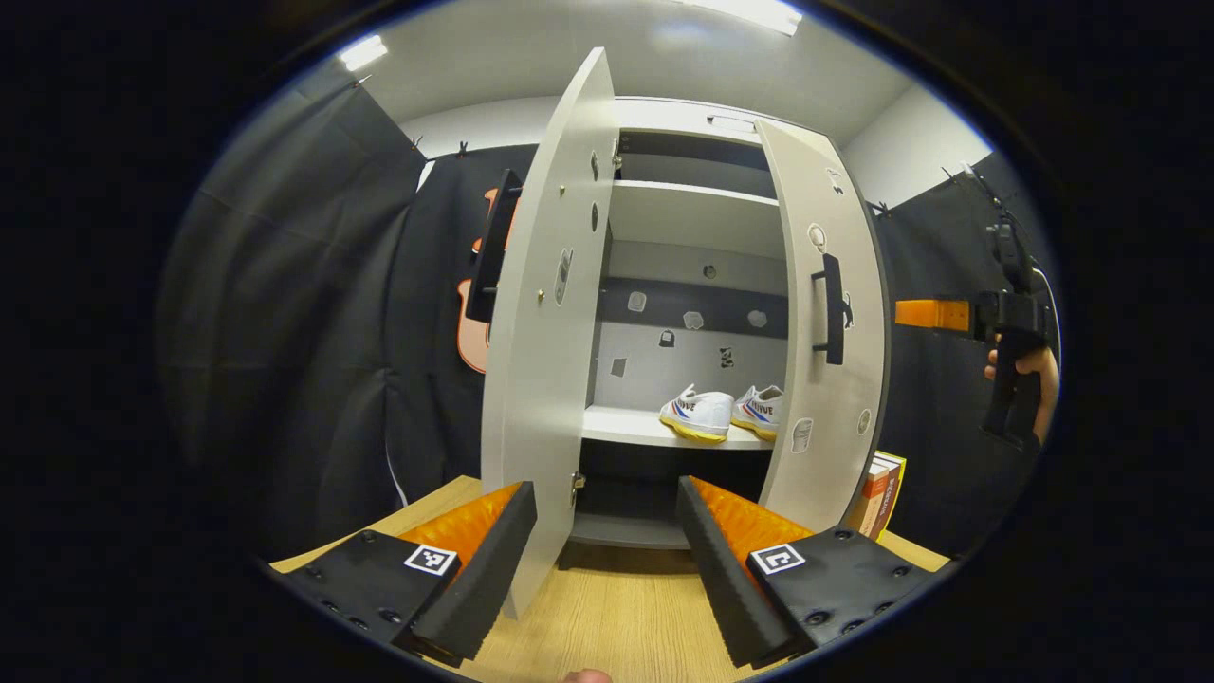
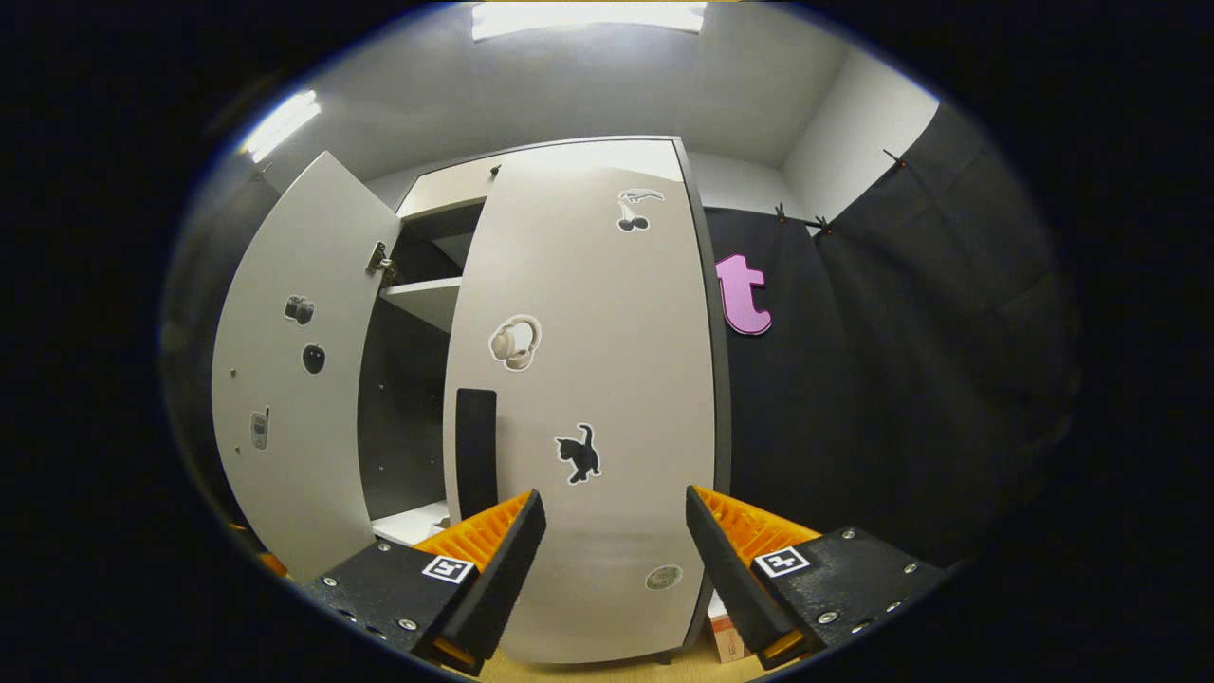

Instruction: Grab one shoe with the right hand and put it into the shoe cabinet, grab the other shoe with the left hand and put it into the shoe cabinet; then close the right door with the right hand and the left door with the left hand.

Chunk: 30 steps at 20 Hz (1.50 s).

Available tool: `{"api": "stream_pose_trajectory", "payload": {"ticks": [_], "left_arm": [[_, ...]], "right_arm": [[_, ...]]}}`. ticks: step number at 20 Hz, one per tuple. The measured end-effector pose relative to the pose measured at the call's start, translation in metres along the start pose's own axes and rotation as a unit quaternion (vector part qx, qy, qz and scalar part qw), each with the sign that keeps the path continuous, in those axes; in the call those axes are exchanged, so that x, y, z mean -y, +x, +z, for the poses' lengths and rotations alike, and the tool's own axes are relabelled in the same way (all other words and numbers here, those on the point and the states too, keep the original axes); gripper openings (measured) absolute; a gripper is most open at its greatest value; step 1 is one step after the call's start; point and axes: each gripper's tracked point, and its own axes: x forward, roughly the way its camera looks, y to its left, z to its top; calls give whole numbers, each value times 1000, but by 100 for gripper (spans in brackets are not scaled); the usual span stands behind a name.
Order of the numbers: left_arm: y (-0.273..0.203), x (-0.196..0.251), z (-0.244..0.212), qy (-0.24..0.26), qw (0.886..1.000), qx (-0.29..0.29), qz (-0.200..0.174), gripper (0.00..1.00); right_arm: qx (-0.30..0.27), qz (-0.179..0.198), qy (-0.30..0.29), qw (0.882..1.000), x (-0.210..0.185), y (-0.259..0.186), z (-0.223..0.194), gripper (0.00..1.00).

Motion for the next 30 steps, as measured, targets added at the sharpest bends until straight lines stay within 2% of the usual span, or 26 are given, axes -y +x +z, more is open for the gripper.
{"api": "stream_pose_trajectory", "payload": {"ticks": [3, 8, 15, 17, 18, 20, 21, 23, 24, 26, 27, 30], "left_arm": [[2, 11, 7, 1, 1000, 4, -7, 99], [2, 33, 13, -6, 1000, 4, -23, 97], [-8, 33, 26, -21, 1000, 13, -14, 97], [-13, 11, 46, -25, 999, 33, 14, 94], [-17, -9, 61, -22, 998, 48, 39, 97], [-22, -65, 88, -13, 992, 69, 107, 96], [-22, -89, 100, -10, 988, 74, 132, 93], [-18, -135, 120, -7, 982, 88, 168, 97], [-10, -153, 129, -3, 980, 93, 174, 94], [12, -179, 136, -4, 980, 90, 180, 96], [26, -185, 139, -12, 981, 87, 176, 94], [65, -196, 145, -25, 984, 80, 159, 96]], "right_arm": [[2, -3, 5, 1000, 1, -37, -8, 92], [-25, -12, 33, 999, 2, -91, -54, 92], [-65, -14, 43, 997, 4, -127, -113, 92], [-65, -7, 48, 997, 0, -128, -113, 92], [-65, -6, 49, 997, -1, -126, -112, 92], [-68, 2, 51, 996, -9, -125, -118, 92], [-67, 5, 52, 996, -13, -123, -118, 92], [-63, 12, 53, 997, -20, -121, -118, 92], [-62, 15, 52, 997, -23, -120, -117, 92], [-61, 24, 51, 997, -31, -117, -116, 92], [-60, 27, 51, 997, -32, -115, -115, 92], [-64, 27, 52, 996, -35, -111, -118, 92]]}}
